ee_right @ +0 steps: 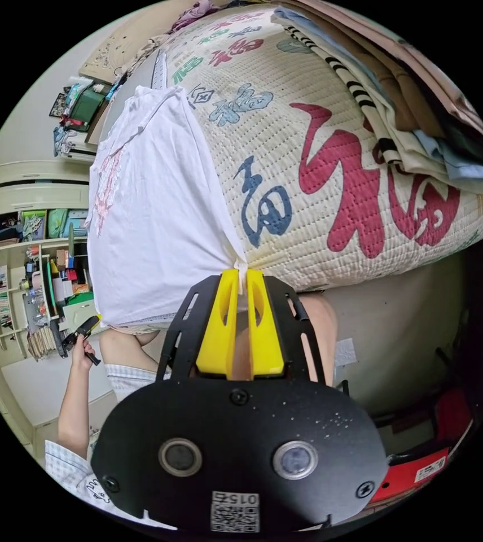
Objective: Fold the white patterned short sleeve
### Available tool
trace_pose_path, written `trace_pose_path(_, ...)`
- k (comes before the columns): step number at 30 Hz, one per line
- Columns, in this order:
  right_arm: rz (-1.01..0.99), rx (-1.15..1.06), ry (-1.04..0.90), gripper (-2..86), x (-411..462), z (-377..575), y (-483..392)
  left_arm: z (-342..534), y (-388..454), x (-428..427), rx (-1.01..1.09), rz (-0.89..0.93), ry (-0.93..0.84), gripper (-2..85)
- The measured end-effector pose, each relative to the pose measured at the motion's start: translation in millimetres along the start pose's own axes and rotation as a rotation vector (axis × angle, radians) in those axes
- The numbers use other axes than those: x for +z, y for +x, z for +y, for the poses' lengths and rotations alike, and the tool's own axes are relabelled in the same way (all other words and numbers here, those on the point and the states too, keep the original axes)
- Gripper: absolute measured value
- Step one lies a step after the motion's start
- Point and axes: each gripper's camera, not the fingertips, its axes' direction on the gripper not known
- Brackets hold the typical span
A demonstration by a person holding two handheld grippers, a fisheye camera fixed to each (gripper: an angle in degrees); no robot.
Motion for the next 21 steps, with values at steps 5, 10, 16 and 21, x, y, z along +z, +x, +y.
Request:
trace_pose_path(5, 0.144, -0.034, -0.006, 2.7, 9, -13, -27, 12, -10, 1, 0.133, 0.010, 0.066, -0.3)
trace_pose_path(10, 0.272, -0.065, -0.008, 2.8, 20, -24, -48, 16, -21, 3, 0.152, 0.022, 0.077, -0.3)
trace_pose_path(16, 0.300, -0.085, -0.015, 3.0, 30, -36, -45, 25, -18, 3, 0.210, -0.063, 0.111, -0.3)
trace_pose_path(21, 0.278, -0.079, -0.014, 3.0, 37, -46, -28, 30, -19, 3, 0.244, -0.110, 0.126, -0.3)
